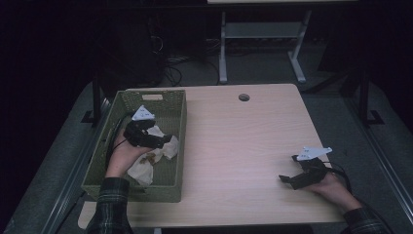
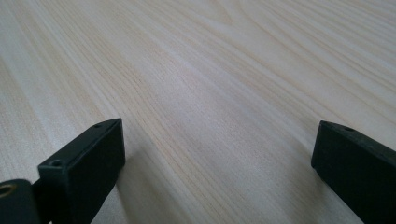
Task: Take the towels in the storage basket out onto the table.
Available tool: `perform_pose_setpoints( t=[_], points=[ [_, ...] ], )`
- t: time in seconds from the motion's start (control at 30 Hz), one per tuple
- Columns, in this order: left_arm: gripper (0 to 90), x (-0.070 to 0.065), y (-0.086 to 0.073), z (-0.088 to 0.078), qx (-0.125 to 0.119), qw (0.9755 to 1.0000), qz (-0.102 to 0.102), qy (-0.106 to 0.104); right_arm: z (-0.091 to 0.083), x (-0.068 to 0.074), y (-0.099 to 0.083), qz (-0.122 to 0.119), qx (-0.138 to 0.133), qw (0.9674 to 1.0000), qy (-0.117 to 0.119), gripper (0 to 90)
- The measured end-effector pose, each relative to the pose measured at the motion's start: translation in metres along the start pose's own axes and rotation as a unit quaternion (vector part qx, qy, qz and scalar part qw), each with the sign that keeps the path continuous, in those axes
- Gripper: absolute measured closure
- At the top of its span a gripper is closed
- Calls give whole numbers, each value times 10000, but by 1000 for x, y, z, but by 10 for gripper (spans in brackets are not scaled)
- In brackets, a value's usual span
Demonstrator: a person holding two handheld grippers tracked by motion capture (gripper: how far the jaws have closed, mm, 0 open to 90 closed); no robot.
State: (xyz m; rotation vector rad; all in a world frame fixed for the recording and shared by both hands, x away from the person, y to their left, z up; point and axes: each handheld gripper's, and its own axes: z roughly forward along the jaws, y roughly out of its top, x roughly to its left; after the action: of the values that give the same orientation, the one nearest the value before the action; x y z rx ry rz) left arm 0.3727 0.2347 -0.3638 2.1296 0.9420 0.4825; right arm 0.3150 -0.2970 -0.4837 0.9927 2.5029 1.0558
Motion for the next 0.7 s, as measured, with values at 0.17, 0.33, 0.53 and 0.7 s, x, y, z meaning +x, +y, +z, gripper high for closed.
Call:
perform_pose_setpoints(
  t=[0.17, 0.33, 0.53, 0.7],
  points=[
    [132, 6, -4, 5, 131, 9998, 0, 154, 0, 0, 0, 1, -1, 10000, 2, 25],
    [132, 12, -10, 15, 498, 9983, 18, 298, 0, 0, 0, 27, 7, 10000, 1, 25],
    [132, 14, -18, 23, 920, 9949, 43, 401, 0, 0, 0, 27, 7, 10000, 2, 25],
    [129, 23, -31, 26, 1257, 9903, -114, 588, 0, 0, 0, 26, 11, 10000, 2, 25]
  ],
)
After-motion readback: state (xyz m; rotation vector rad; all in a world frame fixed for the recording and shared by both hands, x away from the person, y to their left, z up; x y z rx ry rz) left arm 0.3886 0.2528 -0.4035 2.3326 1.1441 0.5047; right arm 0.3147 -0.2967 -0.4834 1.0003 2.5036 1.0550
